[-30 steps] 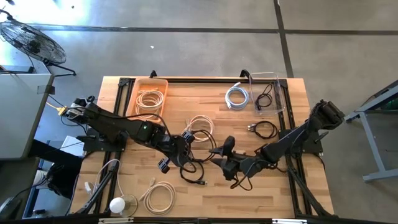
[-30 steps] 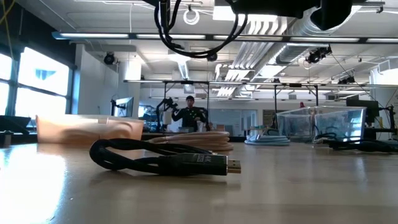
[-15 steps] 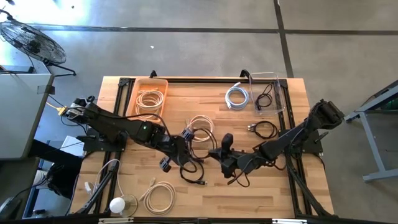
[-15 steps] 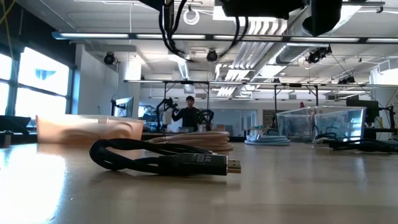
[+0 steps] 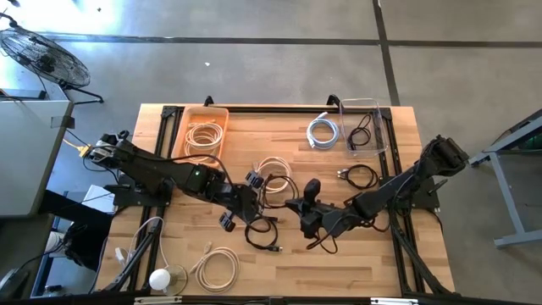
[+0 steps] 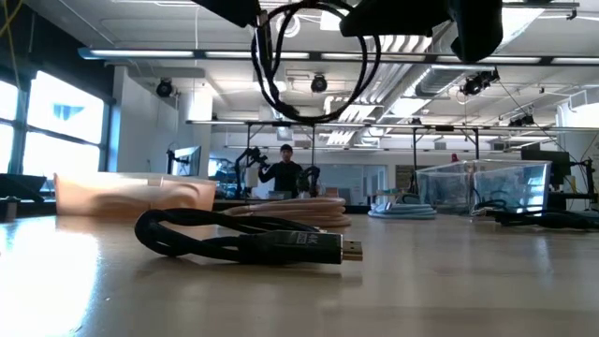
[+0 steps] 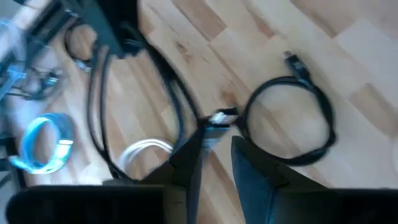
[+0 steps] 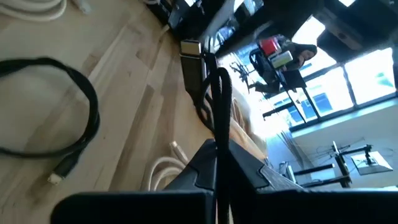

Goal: Sort HDMI cables
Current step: Put the black HDMI cable into the transparent bin

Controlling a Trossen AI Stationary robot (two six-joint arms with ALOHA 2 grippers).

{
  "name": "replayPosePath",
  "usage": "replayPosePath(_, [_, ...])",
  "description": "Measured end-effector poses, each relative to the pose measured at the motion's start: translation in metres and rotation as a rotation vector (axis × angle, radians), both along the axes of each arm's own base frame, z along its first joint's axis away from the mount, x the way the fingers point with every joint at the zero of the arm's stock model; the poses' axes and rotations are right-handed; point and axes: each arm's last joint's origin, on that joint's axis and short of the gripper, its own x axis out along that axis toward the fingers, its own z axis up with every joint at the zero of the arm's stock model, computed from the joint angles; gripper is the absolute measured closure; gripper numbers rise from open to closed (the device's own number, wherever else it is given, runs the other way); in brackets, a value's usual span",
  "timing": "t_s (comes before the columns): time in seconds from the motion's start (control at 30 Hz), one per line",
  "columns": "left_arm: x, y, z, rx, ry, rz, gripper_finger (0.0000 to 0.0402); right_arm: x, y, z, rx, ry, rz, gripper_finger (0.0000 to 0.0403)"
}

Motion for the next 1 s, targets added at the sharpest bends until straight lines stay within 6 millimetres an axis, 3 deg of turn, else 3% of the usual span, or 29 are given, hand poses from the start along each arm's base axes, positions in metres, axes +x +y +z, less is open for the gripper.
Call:
replayPosePath(0.3, [-0.003, 0.001, -0.003, -0.005, 0.044, 0.015, 0.0267, -0.004, -0.005, -0.004, -0.046, 0.02, -0.12, 0.0397])
replayPosePath(0.53, [-0.003, 0.001, -0.003, -0.006, 0.042, 0.042, 0.023, -0.011, -0.016, 0.0, -0.254, -0.05, -0.495, 0.0399])
replayPosePath(0.67, [-0.003, 0.003, -0.003, 0.04, 0.031, 0.076, 0.0228, -0.02, -0.031, 0.021, -0.294, -0.143, -0.718, 0.0399])
replayPosePath(1.0, [-0.003, 0.006, -0.002, 0.121, 0.005, 0.147, 0.0228, -0.068, -0.09, 0.101, 0.013, -0.452, -0.921, 0.0399])
